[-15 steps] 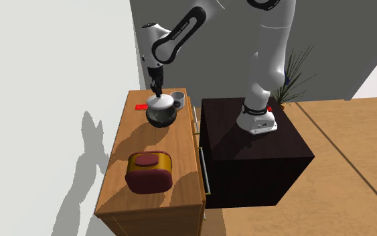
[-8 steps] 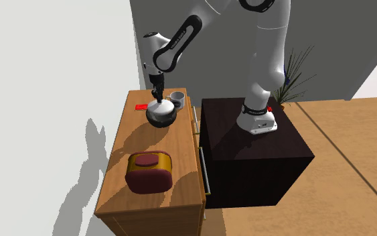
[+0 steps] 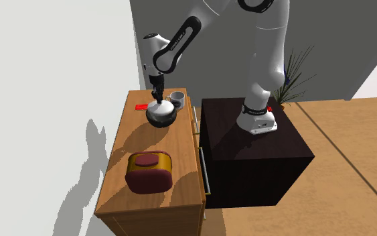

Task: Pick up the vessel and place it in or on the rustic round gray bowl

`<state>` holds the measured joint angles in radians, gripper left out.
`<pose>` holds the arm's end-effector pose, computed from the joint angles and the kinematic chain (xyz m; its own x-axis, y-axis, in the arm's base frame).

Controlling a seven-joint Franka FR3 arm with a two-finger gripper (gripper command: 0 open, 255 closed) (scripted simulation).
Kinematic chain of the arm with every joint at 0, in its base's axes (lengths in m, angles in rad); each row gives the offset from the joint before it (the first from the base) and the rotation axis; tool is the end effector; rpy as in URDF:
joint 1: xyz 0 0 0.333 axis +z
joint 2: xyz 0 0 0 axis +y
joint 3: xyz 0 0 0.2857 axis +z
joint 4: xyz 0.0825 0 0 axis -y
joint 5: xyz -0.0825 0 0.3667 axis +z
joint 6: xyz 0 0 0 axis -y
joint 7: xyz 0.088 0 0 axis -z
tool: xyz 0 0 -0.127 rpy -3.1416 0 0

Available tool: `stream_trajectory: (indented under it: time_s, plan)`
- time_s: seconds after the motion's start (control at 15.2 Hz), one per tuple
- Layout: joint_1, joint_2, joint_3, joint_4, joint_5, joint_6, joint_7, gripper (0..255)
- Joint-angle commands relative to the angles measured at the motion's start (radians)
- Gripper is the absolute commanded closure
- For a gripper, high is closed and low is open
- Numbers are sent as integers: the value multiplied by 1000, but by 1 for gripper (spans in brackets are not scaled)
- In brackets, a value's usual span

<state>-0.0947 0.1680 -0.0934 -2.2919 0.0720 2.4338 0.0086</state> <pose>0.5001 -0.0948 0.2393 0.9685 -0.2478 -0.0260 -0.2485 -0.9682 -0.0296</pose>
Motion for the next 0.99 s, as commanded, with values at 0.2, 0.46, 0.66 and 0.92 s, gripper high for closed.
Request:
stream_trajectory:
  time_s: [0.2, 0.46, 0.66, 0.92]
  plan:
    - [0, 0, 0, 0, 0, 0, 0, 0]
    - [1, -49, -3, 16, -11, -64, 7, 0]
    - [0, -88, -5, 35, -19, -122, 13, 0]
    - [0, -88, -5, 35, -19, -122, 13, 0]
